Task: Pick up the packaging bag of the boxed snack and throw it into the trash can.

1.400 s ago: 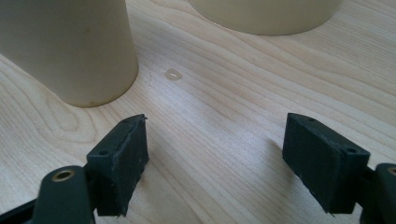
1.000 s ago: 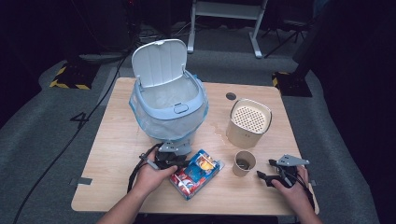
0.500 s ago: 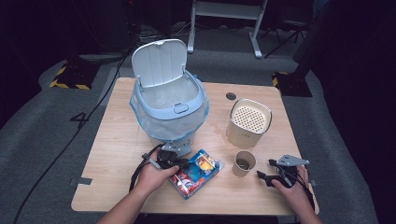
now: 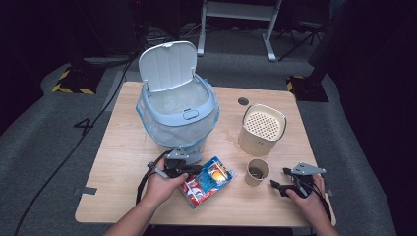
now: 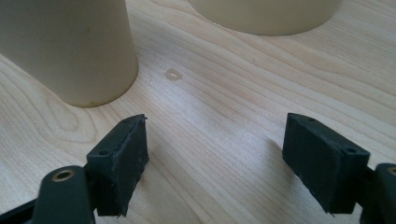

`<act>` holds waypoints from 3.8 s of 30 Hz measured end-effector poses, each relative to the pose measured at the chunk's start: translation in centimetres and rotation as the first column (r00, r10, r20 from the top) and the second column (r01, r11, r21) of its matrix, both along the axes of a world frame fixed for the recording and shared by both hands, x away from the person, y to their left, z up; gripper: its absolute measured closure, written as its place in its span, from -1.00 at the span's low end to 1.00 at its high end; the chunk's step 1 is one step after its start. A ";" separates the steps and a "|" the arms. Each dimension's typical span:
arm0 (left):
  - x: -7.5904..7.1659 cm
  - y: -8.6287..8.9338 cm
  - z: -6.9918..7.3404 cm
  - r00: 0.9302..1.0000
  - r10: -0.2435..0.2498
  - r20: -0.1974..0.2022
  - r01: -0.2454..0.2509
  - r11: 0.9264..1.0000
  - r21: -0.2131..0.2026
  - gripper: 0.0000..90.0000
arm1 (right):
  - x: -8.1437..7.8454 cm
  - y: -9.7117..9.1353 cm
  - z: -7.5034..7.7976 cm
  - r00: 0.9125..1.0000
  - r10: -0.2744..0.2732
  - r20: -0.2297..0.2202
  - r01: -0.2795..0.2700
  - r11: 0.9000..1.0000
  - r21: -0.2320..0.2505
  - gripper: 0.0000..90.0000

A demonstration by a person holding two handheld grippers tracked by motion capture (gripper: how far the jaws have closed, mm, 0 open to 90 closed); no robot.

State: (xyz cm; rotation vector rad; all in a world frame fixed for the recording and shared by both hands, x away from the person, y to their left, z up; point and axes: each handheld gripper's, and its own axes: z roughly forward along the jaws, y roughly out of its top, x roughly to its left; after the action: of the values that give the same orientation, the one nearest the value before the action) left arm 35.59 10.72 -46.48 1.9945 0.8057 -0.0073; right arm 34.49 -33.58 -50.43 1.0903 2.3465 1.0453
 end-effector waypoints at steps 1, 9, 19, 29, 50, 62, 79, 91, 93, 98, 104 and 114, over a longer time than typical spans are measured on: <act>-0.2 0.0 0.5 1.000 -0.006 0.018 0.006 1.000 -0.010 0.99 | 0.0 0.0 0.0 1.000 0.000 0.000 0.000 1.000 0.000 -0.51; -0.7 -0.4 1.5 0.997 -0.021 0.068 0.023 0.999 -0.024 1.00 | 0.0 0.0 0.0 1.000 0.000 0.000 0.000 1.000 0.000 -0.51; -1.6 0.1 4.3 0.976 0.003 0.217 0.020 0.994 -0.107 1.00 | 0.0 0.0 0.0 1.000 0.000 0.000 0.000 1.000 0.000 -0.51; -1.9 0.5 7.1 0.957 0.016 0.290 0.037 0.983 -0.179 1.00 | 0.0 0.0 0.0 1.000 0.000 0.000 0.000 1.000 0.000 -0.51; -1.5 0.9 14.1 0.905 0.017 0.424 0.079 0.975 -0.207 1.00 | 0.0 0.0 0.0 1.000 0.000 0.000 0.000 1.000 0.000 -0.51; -1.0 1.4 18.9 0.859 0.058 0.509 0.078 0.967 -0.242 1.00 | 0.0 0.0 0.0 1.000 0.000 0.000 0.000 1.000 0.000 -0.51; 0.8 1.9 24.0 0.816 0.116 0.566 0.045 0.964 -0.263 1.00 | 0.0 0.0 0.0 1.000 0.000 0.000 0.000 1.000 0.000 -0.51; 2.5 3.2 25.8 0.802 0.161 0.576 0.002 0.962 -0.271 1.00 | 0.0 0.0 0.0 1.000 0.000 0.000 0.000 1.000 0.000 -0.51; 3.0 3.4 26.0 0.801 0.172 0.573 -0.005 0.959 -0.282 1.00 | 0.0 0.0 0.0 1.000 0.000 0.001 0.000 1.000 0.000 -0.51; 4.1 3.9 26.5 0.796 0.193 0.574 -0.028 0.959 -0.283 1.00 | 0.0 0.0 0.0 1.000 0.000 0.000 0.000 1.000 0.000 -0.51; 5.6 4.4 26.6 0.792 0.212 0.572 -0.058 0.959 -0.276 1.00 | 0.0 0.0 0.0 1.000 0.000 0.000 0.000 1.000 0.000 -0.51; 8.2 5.0 25.6 0.792 0.244 0.559 -0.084 0.951 -0.296 1.00 | 0.0 0.0 0.0 1.000 -0.001 0.004 0.001 1.000 -0.004 -0.50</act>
State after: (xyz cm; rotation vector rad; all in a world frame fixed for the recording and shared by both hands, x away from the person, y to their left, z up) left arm 43.79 15.67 -20.84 1.5333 0.5281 0.5655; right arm 34.45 -33.55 -50.43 1.0876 2.3432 1.0415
